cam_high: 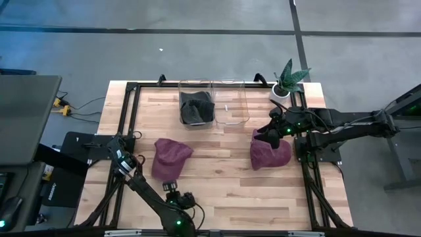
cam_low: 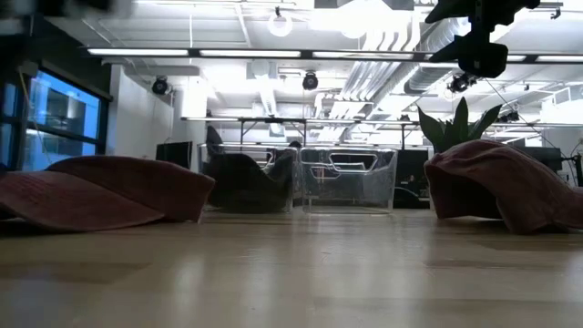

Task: Pick & Place hat
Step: Put the left red cap into the right transparent bin

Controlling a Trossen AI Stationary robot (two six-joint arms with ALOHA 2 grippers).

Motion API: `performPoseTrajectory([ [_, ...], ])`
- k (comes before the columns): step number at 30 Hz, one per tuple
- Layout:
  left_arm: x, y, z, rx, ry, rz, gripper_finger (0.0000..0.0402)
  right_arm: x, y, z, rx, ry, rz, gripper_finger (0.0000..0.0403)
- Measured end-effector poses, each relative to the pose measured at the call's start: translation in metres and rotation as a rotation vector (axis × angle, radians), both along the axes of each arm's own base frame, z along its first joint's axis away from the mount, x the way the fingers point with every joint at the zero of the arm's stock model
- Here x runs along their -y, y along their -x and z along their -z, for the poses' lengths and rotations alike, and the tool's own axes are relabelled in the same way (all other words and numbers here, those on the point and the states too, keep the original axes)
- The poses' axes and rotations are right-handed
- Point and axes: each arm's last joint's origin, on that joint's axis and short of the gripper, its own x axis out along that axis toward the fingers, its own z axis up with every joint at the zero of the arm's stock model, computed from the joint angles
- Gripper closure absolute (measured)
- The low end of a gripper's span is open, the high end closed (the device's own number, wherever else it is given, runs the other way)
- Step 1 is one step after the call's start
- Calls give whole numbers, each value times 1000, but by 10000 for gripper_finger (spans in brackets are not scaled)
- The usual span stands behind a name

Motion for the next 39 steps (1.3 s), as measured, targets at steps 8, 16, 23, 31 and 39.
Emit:
performPoseTrajectory([
  [8, -4, 12, 17, -164, 38, -23, 300, 0, 0, 0, 0, 1, -1, 153],
  [16, -2, 21, 26, -178, 14, -62, 126, 0, 0, 0, 0, 1, -1, 153],
  [23, 1, 31, 28, -120, -67, -30, 63, 0, 0, 0, 0, 0, 0, 153],
  [31, -2, 38, 38, -124, -111, -36, 86, 0, 0, 0, 0, 1, -1, 153],
  [39, -6, 41, 32, -119, -105, -25, 113, 0, 0, 0, 0, 0, 0, 153],
])
